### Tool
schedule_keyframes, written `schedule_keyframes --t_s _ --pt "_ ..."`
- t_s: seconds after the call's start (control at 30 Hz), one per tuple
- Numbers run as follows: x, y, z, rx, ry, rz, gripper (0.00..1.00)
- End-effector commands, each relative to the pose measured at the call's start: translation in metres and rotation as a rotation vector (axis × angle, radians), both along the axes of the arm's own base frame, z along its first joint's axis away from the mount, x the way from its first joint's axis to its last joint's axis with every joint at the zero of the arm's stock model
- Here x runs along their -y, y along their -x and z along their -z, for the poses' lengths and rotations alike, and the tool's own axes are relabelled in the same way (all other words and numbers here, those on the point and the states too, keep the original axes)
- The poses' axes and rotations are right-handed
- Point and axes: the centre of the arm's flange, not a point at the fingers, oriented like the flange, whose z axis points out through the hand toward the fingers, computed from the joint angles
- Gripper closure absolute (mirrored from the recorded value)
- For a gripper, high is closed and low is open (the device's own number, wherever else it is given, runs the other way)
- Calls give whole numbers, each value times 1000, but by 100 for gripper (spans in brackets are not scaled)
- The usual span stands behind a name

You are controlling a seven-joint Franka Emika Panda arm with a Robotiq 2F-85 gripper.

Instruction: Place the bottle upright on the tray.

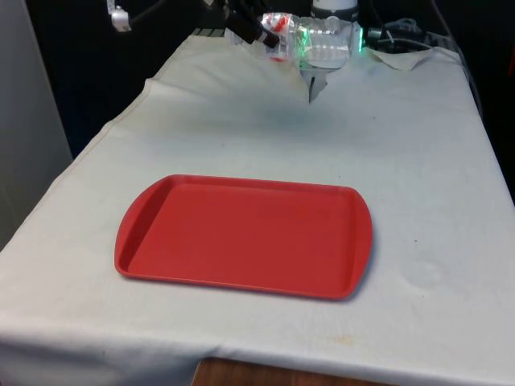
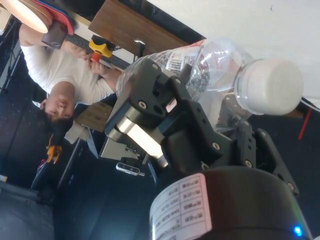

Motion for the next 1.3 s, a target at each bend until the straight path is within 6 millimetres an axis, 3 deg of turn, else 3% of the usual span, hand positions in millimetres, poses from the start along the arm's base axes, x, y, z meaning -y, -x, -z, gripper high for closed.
schedule_keyframes --t_s 0.0,0.43,1.27 --pt "0 0 0 1 2 1 66" --pt "0 -2 4 -4 10 -3 66" --pt "-5 -20 7 7 187 -25 66"
